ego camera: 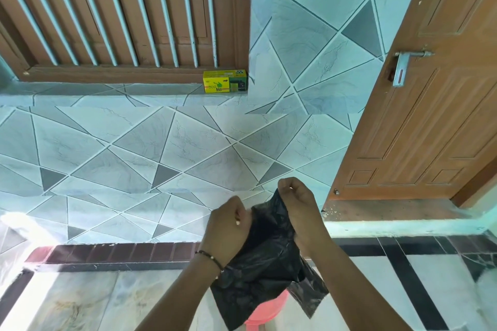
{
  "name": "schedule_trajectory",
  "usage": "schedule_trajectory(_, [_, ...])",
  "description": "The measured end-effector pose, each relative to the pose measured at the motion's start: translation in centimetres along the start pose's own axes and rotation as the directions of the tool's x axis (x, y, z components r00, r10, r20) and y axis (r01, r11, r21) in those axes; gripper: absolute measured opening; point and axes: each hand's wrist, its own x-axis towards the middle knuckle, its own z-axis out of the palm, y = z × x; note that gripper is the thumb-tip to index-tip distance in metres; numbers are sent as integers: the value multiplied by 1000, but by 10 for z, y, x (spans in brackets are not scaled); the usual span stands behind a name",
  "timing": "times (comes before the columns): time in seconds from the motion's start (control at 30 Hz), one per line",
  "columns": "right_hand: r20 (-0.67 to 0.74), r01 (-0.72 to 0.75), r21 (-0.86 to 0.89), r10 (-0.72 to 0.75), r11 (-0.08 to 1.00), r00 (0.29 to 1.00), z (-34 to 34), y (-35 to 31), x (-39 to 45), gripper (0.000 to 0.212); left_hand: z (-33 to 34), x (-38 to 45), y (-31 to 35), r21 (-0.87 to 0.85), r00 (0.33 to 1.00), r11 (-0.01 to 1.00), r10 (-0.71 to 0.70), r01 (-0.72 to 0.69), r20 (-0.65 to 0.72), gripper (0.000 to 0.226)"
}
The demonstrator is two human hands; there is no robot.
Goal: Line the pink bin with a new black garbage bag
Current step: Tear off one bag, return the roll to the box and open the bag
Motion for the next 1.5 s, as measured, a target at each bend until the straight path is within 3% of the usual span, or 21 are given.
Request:
schedule_trajectory(0.13, [104,105,-150,-90,983,991,-8,-5,-3,48,-9,9,5,-226,986,969,-124,97,-109,24])
schedule_trajectory(0.23, [260,246,-469,-133,848,956,-16,-5,-7,48,-18,15,1,-305,964,942,-199,138,-179,25])
schedule_trajectory(0.33, [376,474,-643,-292,601,880,-30,8,-3,43,-28,21,-14,-230,960,964,-183,133,-211,24])
schedule_trajectory(0.47, [427,515,-663,-289,544,856,-43,6,-3,45,-37,25,-35,24,964,995,-86,95,-253,20])
schedule_trajectory(0.6, [361,443,-699,-258,561,896,-60,1,2,43,-54,25,-54,212,975,977,45,3,-218,26])
schedule_trajectory(0.73, [189,322,-812,-303,487,934,-76,4,13,41,-60,16,-56,349,963,899,267,-264,40,42])
schedule_trajectory(0.8, [53,226,-841,-342,492,938,-78,3,18,40,-50,15,-55,450,933,819,340,-355,118,38])
schedule_trajectory(0.87, [-103,131,-757,-316,640,943,-75,2,21,37,-37,15,-55,520,940,784,299,-339,162,31])
schedule_trajectory(0.9, [-201,52,-593,-210,803,957,-73,0,24,34,-30,13,-55,562,954,771,237,-300,183,31])
schedule_trajectory(0.93, [-259,-56,-320,-31,946,966,-68,-2,25,32,-23,11,-55,599,967,761,168,-250,190,29])
schedule_trajectory(0.97, [-251,-184,-32,170,982,953,-65,-5,26,31,-16,9,-54,614,979,767,95,-187,179,24])
schedule_trajectory(1.0, [-206,-273,189,310,943,928,-61,-5,25,29,-12,7,-55,609,987,785,17,-111,158,20])
schedule_trajectory(1.03, [-172,-318,313,382,895,908,-58,-3,25,28,-9,7,-57,596,991,803,-68,-16,119,17])
schedule_trajectory(1.1, [-155,-352,382,434,855,887,-54,4,21,26,-10,9,-65,498,980,852,-197,163,16,13])
schedule_trajectory(1.2, [-97,-379,352,436,856,895,-49,12,11,26,-29,18,-75,190,920,901,-371,389,-124,17])
schedule_trajectory(1.27, [-79,-383,264,415,885,906,-49,12,4,28,-43,24,-80,-52,846,860,-508,507,-162,16])
schedule_trajectory(1.3, [-107,-380,230,411,896,905,-52,11,2,29,-49,27,-82,-199,786,795,-602,573,-143,14])
schedule_trajectory(1.33, [-141,-377,207,409,903,901,-56,11,1,28,-54,31,-86,-458,704,652,-706,605,-76,11])
schedule_trajectory(1.4, [-215,-385,147,409,911,887,-68,10,0,23,-62,35,-90,-854,642,227,-751,469,152,16])
schedule_trajectory(1.43, [-248,-398,121,416,910,875,-74,11,1,20,-65,35,-93,-913,640,83,-738,400,213,21])
schedule_trajectory(1.5, [-299,-428,101,438,898,848,-83,13,3,18,-63,37,-100,-942,669,57,-718,332,192,34])
